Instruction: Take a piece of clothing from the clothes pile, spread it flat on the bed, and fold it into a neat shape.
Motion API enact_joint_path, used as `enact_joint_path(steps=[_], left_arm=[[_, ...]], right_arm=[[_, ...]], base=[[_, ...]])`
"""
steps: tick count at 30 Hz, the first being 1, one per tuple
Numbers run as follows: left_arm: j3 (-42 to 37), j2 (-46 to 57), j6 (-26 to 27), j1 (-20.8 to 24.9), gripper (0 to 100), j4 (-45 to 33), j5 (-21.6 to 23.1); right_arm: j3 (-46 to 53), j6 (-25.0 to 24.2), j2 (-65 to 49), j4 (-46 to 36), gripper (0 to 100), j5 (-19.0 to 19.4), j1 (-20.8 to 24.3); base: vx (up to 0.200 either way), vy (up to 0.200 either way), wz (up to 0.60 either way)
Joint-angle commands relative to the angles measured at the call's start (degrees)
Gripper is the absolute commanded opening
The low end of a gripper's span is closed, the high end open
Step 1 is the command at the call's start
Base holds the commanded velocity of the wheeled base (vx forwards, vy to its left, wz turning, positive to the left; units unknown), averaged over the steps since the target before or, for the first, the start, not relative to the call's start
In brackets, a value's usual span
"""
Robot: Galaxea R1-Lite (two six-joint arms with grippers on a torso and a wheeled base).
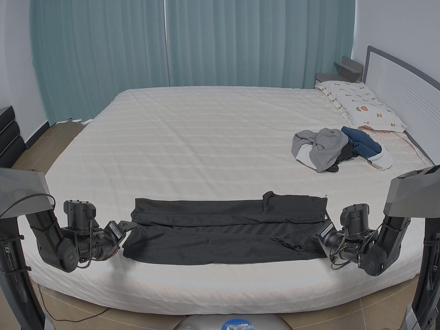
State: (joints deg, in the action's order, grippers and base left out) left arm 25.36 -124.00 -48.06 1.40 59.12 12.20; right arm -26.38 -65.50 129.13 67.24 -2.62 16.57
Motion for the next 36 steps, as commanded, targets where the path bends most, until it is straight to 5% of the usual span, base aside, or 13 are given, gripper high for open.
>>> enact_joint_path(steps=[1,11,12,21,36], left_arm=[[-0.04,-0.1,-0.02,0.0,100,0.03,0.01],[0.13,0.34,-0.02,0.0,100,0.03,0.01],[0.31,0.69,-0.11,0.0,100,0.03,0.01],[5.93,0.78,-1.95,0.09,100,-0.59,-0.43],[20.43,-8.8,2.44,1.59,100,-9.2,-3.5]], right_arm=[[0.1,-0.15,-2.48,-0.01,0,0.16,-0.04],[2.47,0.11,-3.28,0.43,0,1.04,-1.01],[2.91,0.11,-3.28,0.87,100,1.48,-1.63],[5.81,-0.24,-8.2,1.66,100,10.97,-6.28],[6.96,0.29,-8.11,2.81,100,11.23,-6.9]], base=[[0.0,0.0,0.0],[0.0,0.0,0.0],[0.0,0.0,0.0],[0.0,0.0,0.0],[0.0,0.0,0.0]])
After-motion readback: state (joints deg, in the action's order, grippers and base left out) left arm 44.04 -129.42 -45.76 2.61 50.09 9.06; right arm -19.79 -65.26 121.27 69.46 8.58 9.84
